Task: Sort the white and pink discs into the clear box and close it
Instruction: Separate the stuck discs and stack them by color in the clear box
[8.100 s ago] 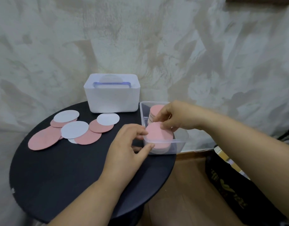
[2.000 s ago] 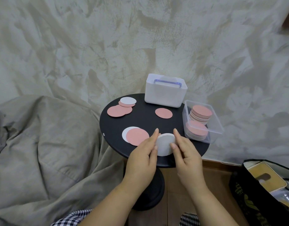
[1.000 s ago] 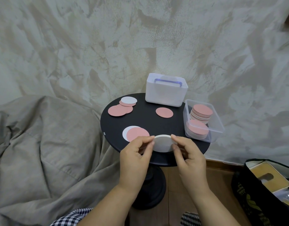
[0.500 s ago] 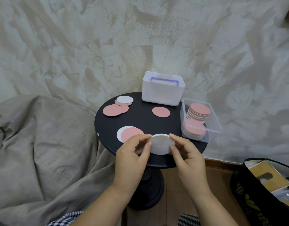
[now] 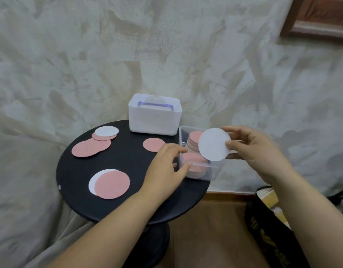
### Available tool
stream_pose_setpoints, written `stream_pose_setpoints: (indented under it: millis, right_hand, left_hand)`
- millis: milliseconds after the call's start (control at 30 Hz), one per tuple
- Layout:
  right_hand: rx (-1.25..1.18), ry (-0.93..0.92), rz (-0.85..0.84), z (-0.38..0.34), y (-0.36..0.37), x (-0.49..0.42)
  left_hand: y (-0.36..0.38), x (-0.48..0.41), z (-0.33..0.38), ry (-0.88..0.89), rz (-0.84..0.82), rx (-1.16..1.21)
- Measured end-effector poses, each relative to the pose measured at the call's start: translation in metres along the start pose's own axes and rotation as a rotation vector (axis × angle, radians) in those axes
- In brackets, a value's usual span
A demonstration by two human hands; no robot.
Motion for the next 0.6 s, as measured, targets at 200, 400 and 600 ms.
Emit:
stream_pose_setpoints:
  millis: [200, 400, 600]
  right_hand:
    - [0.183, 0.139, -0.208, -0.013, 0.0, -0.033]
    - [0.461, 0.143, -0.386, -0.012, 0.027, -0.047]
    - [0.618, 0.124, -0.38, -0.013, 0.041, -0.053]
  left_hand:
    - [0.003, 0.008, -0.008, 0.019, 0.075, 0.081]
    - [0.003, 0.008, -0.008, 0.034, 0.082, 0.067]
    - [0.003, 0.008, -0.009, 0.038, 0.085, 0.066]
Point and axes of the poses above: each hand's wrist, its own x-axis away from the middle knuckle, its own y-axis out of the palm, z = x × y, the point moved 2 cm from there along -x, towards the middle knuckle, and after that the axes turned 14 degrees about y, right-handed, at the moved point
